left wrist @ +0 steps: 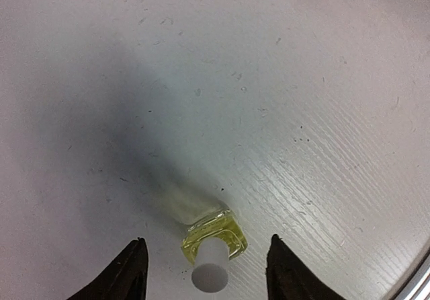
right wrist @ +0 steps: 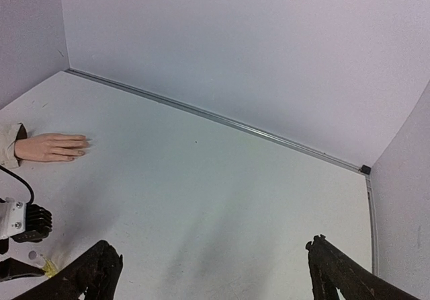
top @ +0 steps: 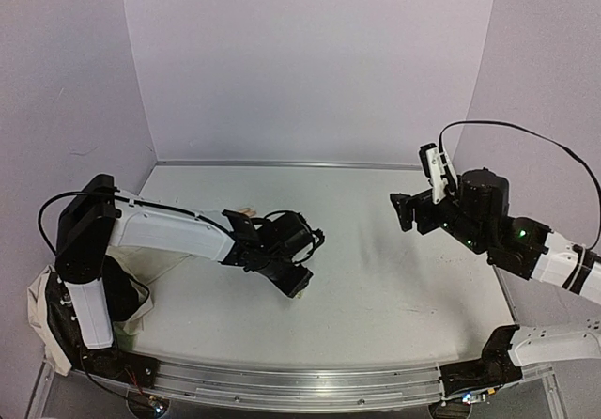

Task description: Paint the nails

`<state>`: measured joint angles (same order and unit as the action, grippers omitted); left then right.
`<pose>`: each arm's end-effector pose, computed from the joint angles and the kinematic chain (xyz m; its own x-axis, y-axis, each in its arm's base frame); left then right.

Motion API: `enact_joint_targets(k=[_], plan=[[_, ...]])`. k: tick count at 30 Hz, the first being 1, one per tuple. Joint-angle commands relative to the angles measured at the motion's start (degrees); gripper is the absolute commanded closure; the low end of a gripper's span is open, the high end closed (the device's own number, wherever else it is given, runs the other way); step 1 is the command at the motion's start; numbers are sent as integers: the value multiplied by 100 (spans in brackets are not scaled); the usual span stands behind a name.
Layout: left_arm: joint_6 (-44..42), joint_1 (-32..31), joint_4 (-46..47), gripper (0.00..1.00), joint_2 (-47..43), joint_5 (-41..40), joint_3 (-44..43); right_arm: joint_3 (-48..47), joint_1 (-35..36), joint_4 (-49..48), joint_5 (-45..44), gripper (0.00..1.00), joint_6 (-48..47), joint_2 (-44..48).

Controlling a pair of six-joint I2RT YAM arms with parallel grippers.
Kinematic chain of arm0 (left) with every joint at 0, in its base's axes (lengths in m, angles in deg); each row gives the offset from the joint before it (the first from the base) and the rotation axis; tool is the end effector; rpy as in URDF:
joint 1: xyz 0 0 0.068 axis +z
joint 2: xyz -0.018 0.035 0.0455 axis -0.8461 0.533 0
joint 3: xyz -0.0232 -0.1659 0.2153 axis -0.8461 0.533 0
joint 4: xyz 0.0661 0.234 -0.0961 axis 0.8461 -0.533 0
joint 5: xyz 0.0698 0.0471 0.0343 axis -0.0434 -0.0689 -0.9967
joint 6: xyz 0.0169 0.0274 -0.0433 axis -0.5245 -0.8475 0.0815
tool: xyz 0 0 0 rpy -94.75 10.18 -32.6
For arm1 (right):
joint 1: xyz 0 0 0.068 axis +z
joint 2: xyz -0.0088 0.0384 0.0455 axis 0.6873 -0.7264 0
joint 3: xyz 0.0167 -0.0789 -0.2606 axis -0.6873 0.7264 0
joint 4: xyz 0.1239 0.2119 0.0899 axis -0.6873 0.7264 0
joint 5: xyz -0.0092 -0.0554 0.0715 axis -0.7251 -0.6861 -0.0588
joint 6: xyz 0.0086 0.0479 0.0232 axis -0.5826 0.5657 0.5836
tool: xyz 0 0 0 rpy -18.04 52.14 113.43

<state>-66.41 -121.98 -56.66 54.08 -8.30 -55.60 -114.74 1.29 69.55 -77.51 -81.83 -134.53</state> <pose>0.1770 -0.3535 0.1792 -0.5648 0.6412 -0.5195 0.7458 0.6661 0.0113 0.1680 0.1464 0.3386 0.0576 0.0298 -0.9979 -0.3648 0.9310 0.0067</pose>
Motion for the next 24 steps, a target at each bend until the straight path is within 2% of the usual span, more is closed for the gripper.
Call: enact_joint_targets(k=[1,5,6,10,12,18,24], plan=[[-102,110,16,30,-854,-175,-103,-702,-6,482,-681,2,338,219],[-275,444,-122,17,-1611,-207,-339,-1253,-5,1088,-1109,2,422,301],[-351,552,-128,11,-1843,-204,-402,-1396,-6,1216,-1255,2,402,325],[-631,1159,-118,6,-2723,-228,-744,-1954,-6,1620,-1433,2,183,417],[-951,1253,1,2,-3095,-586,-919,-2166,-6,1668,-1562,2,-26,448],[-1971,1329,485,0,-3936,-1367,-1260,-2566,-6,1813,-1741,2,-192,483],[-2254,1329,577,0,-4477,-1533,-1356,-2500,-6,1722,-1745,2,-201,414]])
